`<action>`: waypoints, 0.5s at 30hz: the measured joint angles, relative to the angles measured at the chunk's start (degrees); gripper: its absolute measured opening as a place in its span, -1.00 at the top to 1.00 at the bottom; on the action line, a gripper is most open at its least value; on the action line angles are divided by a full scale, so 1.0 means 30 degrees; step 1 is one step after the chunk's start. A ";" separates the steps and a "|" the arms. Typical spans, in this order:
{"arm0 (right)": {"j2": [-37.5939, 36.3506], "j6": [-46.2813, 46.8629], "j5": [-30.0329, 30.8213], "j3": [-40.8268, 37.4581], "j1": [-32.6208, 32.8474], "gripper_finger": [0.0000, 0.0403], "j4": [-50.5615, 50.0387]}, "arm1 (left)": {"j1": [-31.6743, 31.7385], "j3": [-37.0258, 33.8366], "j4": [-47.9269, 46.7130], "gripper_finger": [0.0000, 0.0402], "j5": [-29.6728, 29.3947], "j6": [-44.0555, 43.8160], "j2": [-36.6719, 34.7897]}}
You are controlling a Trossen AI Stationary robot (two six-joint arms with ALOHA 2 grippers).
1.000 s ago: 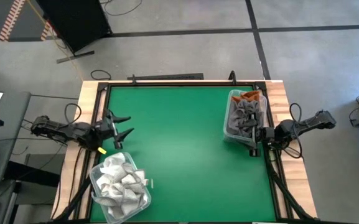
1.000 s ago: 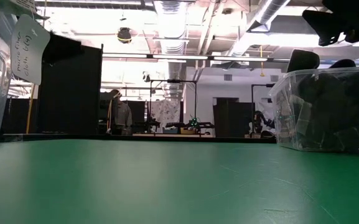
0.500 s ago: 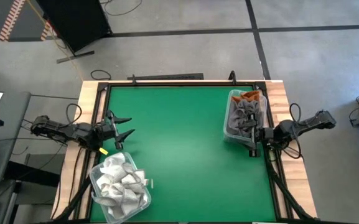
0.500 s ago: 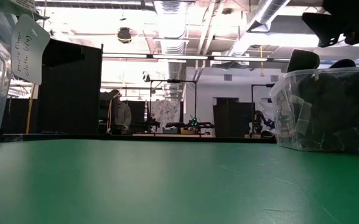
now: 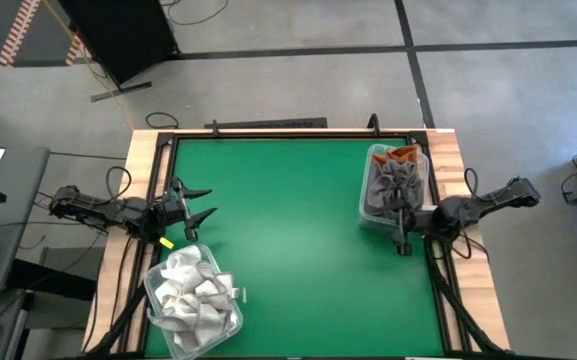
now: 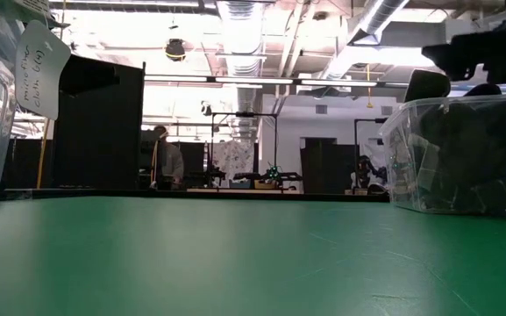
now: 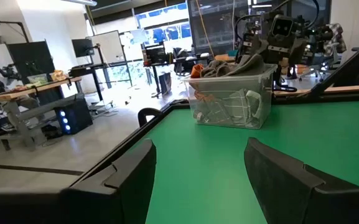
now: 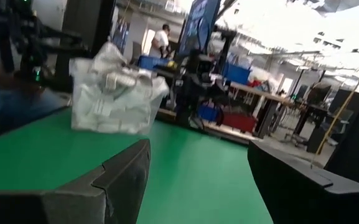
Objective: Sort towels by color in basket
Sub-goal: Return to Home Position
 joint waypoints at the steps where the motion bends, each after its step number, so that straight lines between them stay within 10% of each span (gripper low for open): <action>1: -0.0007 0.0007 0.0000 0.0000 0.0000 -0.50 -0.0276 | 0.0000 0.0000 -0.0003 -0.16 0.0000 0.0000 0.0000; 15: -0.0029 0.0029 -0.0007 0.0000 0.0009 -0.50 -0.2028 | 0.0000 0.0000 -0.0017 -0.16 -0.0007 0.0004 0.0000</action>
